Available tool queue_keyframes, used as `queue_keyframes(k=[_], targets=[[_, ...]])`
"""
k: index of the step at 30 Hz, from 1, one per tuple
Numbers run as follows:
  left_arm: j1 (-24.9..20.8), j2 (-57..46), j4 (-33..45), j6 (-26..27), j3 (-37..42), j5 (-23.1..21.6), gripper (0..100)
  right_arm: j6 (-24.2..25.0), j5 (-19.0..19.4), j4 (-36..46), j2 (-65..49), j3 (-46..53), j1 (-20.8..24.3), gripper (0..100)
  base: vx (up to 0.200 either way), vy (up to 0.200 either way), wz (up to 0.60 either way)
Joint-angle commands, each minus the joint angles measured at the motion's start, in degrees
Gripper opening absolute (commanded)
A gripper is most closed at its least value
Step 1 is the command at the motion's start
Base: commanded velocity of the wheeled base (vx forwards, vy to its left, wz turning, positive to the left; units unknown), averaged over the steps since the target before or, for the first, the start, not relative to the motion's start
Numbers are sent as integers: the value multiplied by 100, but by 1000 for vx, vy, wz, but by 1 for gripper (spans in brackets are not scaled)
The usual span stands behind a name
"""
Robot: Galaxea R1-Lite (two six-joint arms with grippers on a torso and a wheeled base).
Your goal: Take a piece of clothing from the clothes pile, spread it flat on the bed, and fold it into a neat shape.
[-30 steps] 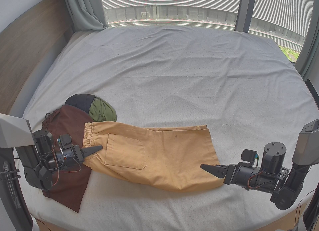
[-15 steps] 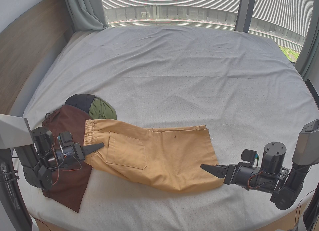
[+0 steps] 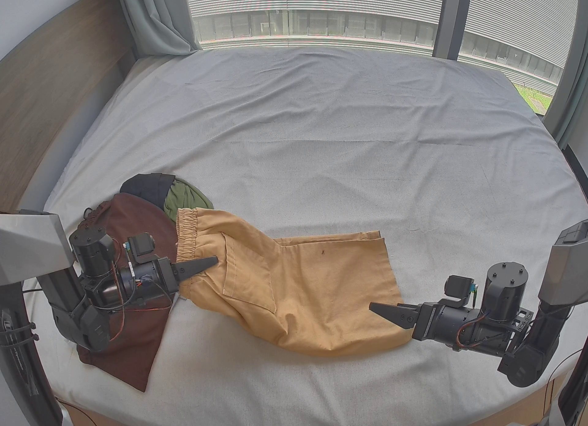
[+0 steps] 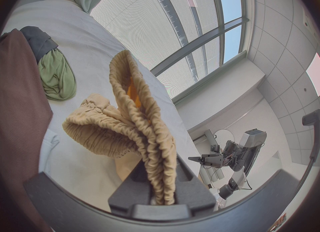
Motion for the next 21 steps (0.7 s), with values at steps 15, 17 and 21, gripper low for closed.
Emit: queue_keyframes(k=[15,17,21], targets=[[-938,340,8,-219,-582,574,0,0,-3,-3,-2,-12,-26,100,0,0,0],[-956,340,8,-219,-582,574,0,0,-3,-3,-2,-21,-26,100,0,0,0],[-1114,384,-1,-245,-618,582,0,0,-3,-3,-2,-21,-26,100,0,0,0]])
